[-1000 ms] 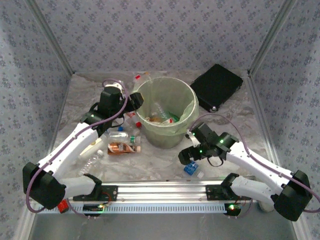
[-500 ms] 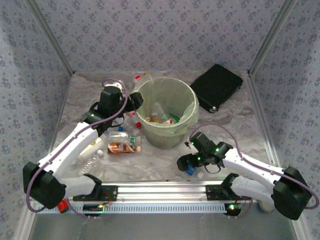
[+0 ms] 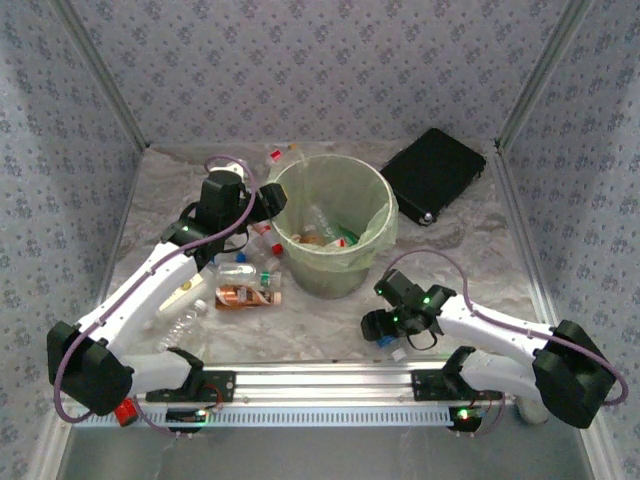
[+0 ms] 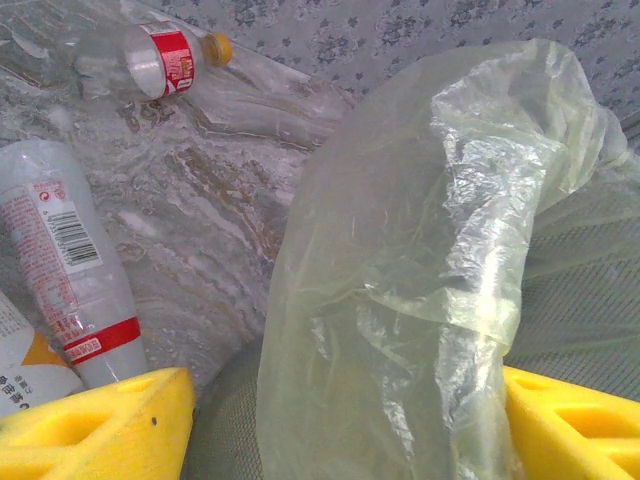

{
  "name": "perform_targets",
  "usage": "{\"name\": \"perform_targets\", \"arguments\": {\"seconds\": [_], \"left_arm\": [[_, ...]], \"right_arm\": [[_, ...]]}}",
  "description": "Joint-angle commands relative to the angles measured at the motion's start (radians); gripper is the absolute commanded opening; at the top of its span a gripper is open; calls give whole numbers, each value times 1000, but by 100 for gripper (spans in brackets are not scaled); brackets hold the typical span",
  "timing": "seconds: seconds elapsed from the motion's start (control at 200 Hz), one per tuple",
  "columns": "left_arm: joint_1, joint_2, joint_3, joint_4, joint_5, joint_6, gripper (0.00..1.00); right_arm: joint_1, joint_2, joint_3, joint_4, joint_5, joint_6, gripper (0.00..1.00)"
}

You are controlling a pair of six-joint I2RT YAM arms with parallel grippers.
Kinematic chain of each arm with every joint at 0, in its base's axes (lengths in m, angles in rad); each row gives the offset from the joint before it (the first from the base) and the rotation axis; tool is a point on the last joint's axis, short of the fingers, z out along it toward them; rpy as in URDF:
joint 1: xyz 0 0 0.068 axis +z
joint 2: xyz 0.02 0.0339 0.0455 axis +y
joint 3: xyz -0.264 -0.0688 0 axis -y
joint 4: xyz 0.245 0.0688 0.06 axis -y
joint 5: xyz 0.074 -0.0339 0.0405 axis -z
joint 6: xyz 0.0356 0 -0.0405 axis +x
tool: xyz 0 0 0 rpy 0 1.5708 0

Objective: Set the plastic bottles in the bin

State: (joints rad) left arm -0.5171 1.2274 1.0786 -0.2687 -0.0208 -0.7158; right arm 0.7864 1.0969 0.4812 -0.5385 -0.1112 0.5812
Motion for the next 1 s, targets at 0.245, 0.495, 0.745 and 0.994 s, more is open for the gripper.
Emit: {"name": "perform_targets", "arguments": {"seconds": [0.245, 0.495, 0.745, 0.994], "left_arm": [[7, 24, 12, -55, -19, 30, 73], [11, 17, 2, -53, -18, 29, 73], [18, 3, -5, -53, -21, 31, 73], [20, 2, -11, -41, -9, 30, 73]], "right_arm": [[-109, -45, 84, -127, 122, 79, 62], [-260, -115, 190, -178, 112, -20, 53], [-450, -103, 392, -282, 96, -184, 49], [-567, -52, 666, -305, 131, -305, 47]]}}
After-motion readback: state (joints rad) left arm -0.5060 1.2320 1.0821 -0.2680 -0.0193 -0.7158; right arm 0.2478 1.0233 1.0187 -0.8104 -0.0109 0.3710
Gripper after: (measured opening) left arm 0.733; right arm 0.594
